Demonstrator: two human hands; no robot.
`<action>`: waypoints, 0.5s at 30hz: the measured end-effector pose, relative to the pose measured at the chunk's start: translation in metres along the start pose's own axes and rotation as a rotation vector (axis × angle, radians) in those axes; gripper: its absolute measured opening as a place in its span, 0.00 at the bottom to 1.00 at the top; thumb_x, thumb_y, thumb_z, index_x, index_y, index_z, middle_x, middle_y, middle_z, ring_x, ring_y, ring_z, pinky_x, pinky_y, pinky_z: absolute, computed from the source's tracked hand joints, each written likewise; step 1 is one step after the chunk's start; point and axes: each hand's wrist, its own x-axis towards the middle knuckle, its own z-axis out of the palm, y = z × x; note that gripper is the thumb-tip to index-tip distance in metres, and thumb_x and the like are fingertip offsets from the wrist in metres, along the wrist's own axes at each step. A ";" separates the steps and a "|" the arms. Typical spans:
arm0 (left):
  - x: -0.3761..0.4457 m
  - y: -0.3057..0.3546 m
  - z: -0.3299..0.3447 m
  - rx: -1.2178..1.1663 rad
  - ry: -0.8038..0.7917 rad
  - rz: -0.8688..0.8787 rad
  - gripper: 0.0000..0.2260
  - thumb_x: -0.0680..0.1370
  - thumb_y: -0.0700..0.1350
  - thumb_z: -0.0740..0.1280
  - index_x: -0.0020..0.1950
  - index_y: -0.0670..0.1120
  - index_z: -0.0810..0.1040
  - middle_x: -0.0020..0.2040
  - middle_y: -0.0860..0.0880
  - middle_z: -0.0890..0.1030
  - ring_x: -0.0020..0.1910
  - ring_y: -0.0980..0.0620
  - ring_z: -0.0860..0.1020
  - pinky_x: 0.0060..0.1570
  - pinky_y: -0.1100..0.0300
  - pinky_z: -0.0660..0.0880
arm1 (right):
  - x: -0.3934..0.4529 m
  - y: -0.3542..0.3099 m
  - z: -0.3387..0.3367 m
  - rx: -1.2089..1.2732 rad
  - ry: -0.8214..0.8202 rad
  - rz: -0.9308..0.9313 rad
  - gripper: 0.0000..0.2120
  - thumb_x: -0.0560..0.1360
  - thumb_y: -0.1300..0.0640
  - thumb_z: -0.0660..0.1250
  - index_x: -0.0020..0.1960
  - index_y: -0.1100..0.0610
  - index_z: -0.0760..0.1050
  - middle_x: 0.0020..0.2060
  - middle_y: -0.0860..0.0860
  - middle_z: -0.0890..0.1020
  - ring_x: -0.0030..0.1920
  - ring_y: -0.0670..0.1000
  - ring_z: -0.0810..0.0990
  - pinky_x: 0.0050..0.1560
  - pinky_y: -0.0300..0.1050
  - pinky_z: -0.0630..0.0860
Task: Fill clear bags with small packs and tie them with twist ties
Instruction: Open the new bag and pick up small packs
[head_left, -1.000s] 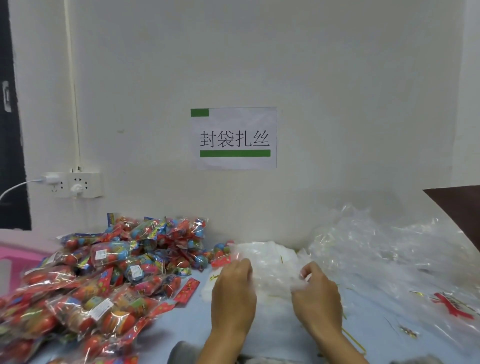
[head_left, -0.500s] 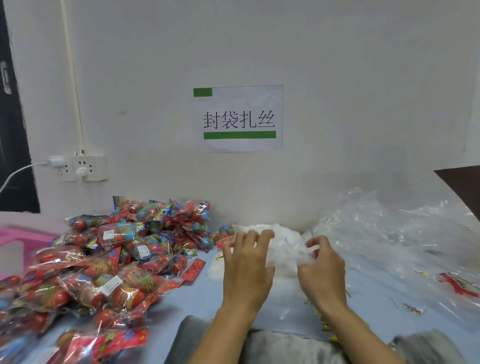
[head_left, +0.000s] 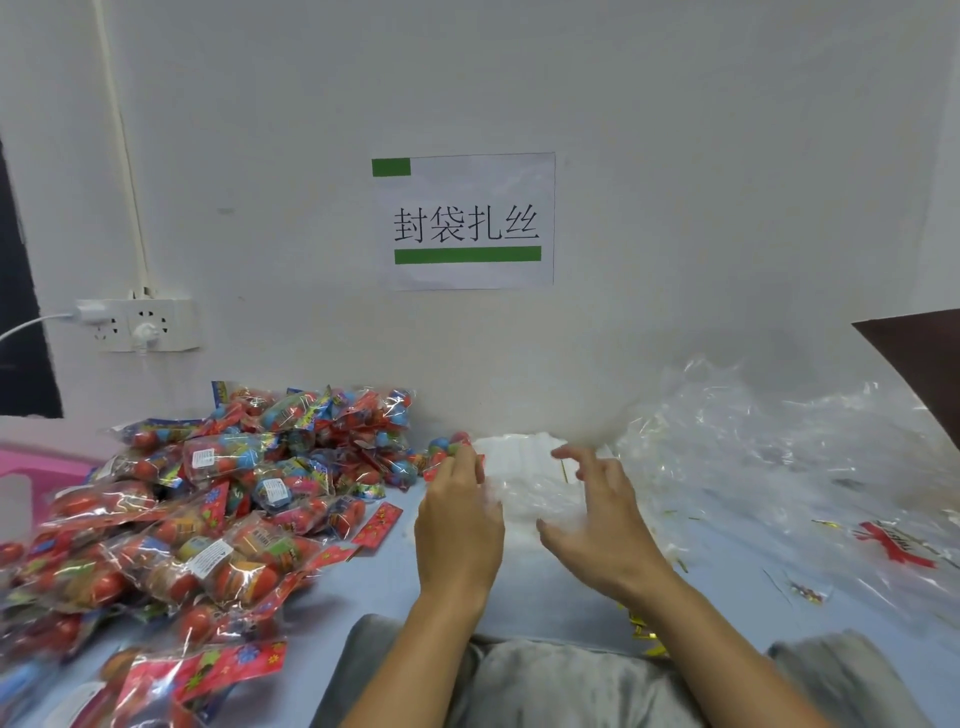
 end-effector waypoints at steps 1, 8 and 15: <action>0.000 0.000 0.001 -0.063 -0.020 -0.036 0.09 0.76 0.35 0.68 0.49 0.46 0.72 0.41 0.52 0.73 0.41 0.49 0.74 0.36 0.68 0.67 | 0.001 0.002 -0.001 -0.023 -0.041 -0.005 0.25 0.70 0.57 0.69 0.59 0.35 0.65 0.53 0.44 0.69 0.56 0.46 0.70 0.54 0.42 0.70; -0.002 -0.003 0.007 -0.412 -0.367 -0.067 0.27 0.68 0.48 0.80 0.60 0.56 0.68 0.57 0.57 0.75 0.58 0.59 0.73 0.49 0.72 0.70 | 0.012 0.014 -0.021 0.108 0.346 0.343 0.13 0.72 0.69 0.61 0.51 0.55 0.72 0.49 0.56 0.78 0.48 0.59 0.75 0.46 0.50 0.73; -0.004 0.000 0.006 -0.444 -0.566 -0.359 0.24 0.76 0.58 0.70 0.64 0.55 0.60 0.54 0.46 0.77 0.38 0.51 0.83 0.35 0.58 0.79 | 0.009 0.024 -0.030 0.245 0.506 0.628 0.17 0.74 0.59 0.68 0.58 0.54 0.63 0.64 0.61 0.67 0.58 0.65 0.72 0.54 0.59 0.74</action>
